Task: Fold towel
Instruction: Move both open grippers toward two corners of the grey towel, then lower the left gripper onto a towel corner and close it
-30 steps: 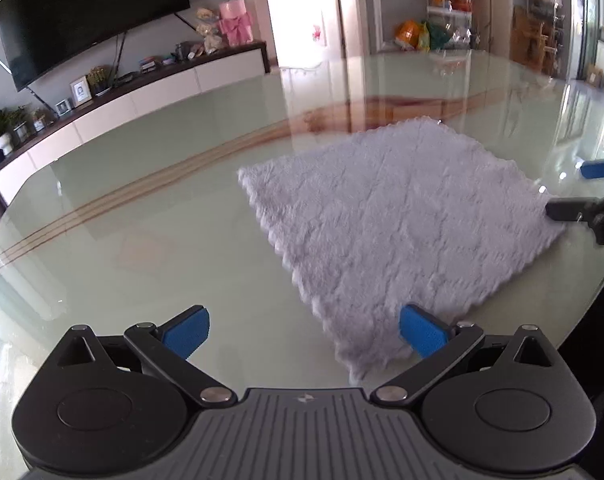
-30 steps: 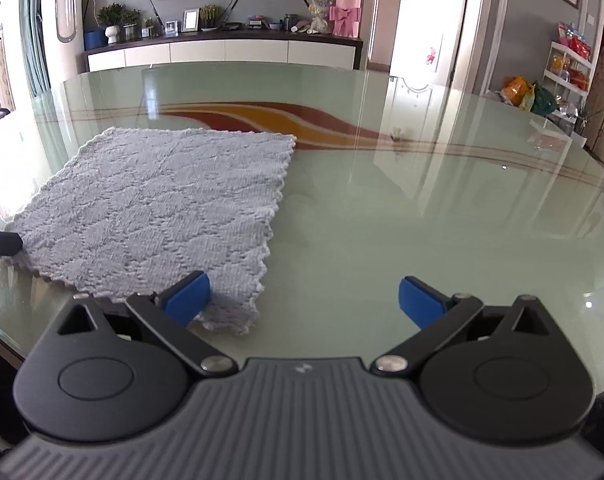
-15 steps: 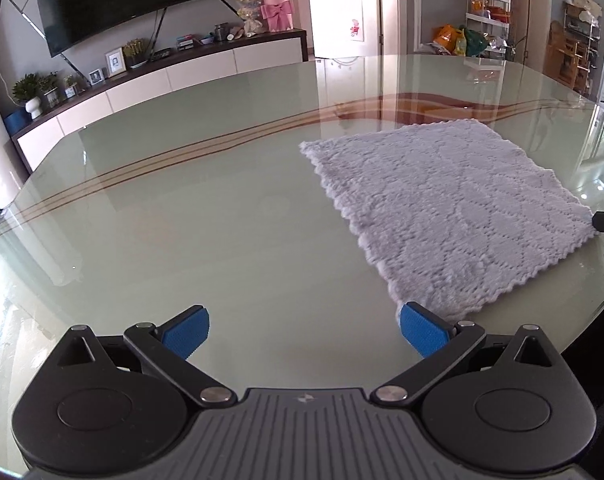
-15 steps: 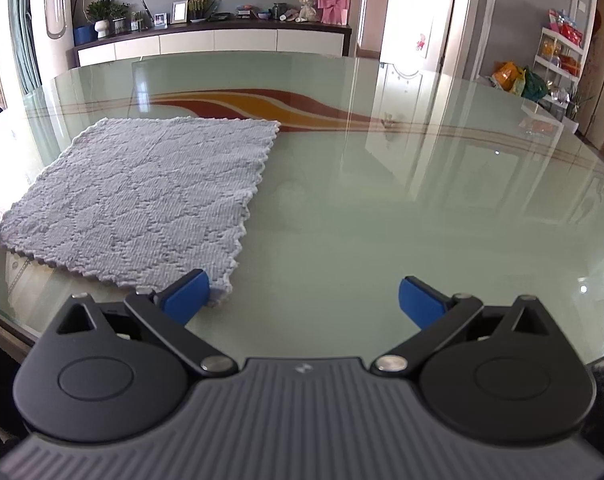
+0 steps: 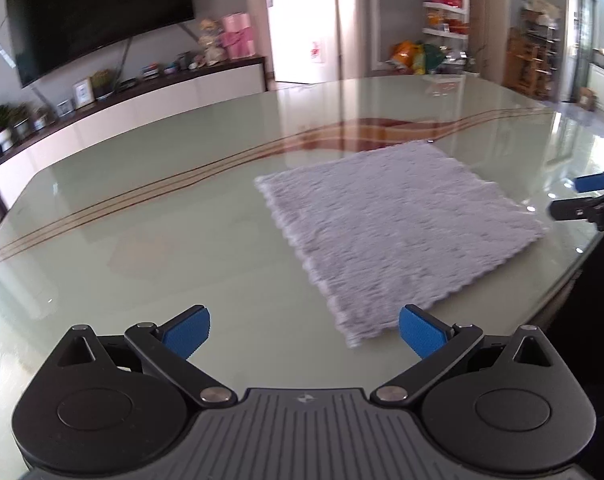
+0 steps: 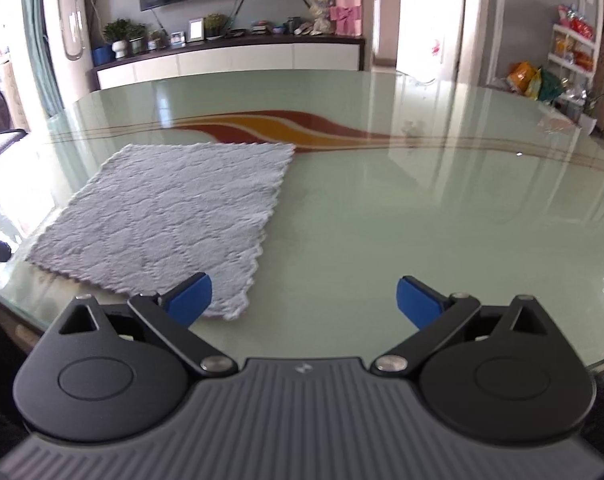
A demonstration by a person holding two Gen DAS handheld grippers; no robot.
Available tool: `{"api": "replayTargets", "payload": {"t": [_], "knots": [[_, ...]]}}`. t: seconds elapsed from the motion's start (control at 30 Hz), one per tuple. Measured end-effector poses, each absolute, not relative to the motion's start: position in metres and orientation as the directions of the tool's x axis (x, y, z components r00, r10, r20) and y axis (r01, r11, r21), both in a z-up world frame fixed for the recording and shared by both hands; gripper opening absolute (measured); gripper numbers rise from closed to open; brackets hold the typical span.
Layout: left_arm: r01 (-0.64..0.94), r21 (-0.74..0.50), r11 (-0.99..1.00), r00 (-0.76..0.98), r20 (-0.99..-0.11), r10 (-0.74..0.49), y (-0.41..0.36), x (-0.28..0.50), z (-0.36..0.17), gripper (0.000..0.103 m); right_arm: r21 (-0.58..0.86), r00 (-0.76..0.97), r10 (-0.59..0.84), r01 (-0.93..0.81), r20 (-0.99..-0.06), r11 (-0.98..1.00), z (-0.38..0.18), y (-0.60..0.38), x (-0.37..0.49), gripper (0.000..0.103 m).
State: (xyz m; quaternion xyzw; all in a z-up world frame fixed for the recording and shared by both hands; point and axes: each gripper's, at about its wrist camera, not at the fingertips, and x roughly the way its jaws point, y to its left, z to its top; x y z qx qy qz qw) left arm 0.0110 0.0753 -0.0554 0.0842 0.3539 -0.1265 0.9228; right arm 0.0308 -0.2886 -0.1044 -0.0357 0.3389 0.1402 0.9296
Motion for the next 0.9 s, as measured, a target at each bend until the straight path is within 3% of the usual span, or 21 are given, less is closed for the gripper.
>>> {"api": "replayTargets", "payload": {"t": [0.13, 0.2, 0.4, 0.53, 0.67, 0.9], "knots": [[0.335, 0.056, 0.940, 0.697, -0.686, -0.208, 0.064, 0.011, -0.062, 0.093, 0.019, 0.706, 0.272, -0.345, -0.653, 0.939, -0.106, -0.279, 0.027, 0.074], [0.348, 0.061, 0.935, 0.693, -0.689, -0.213, 0.060, 0.010, -0.064, 0.090, 0.026, 0.688, 0.300, -0.378, -0.661, 0.925, -0.107, -0.276, 0.026, 0.070], [0.356, 0.080, 0.931, 0.671, -0.715, -0.195, 0.049, 0.015, -0.075, 0.065, 0.043, 0.652, 0.351, -0.439, -0.672, 0.897, -0.109, -0.269, 0.024, 0.055], [0.365, 0.071, 0.928, 0.650, -0.734, -0.200, 0.047, 0.018, -0.076, 0.048, 0.049, 0.637, 0.381, -0.475, -0.670, 0.879, -0.107, -0.266, 0.020, 0.054], [0.366, 0.071, 0.928, 0.646, -0.737, -0.198, 0.046, 0.017, -0.077, 0.047, 0.051, 0.624, 0.390, -0.488, -0.677, 0.871, -0.107, -0.265, 0.021, 0.042], [0.363, 0.053, 0.930, 0.640, -0.740, -0.208, 0.047, 0.018, -0.078, 0.040, 0.041, 0.616, 0.384, -0.495, -0.688, 0.868, -0.107, -0.265, 0.024, 0.041]]}}
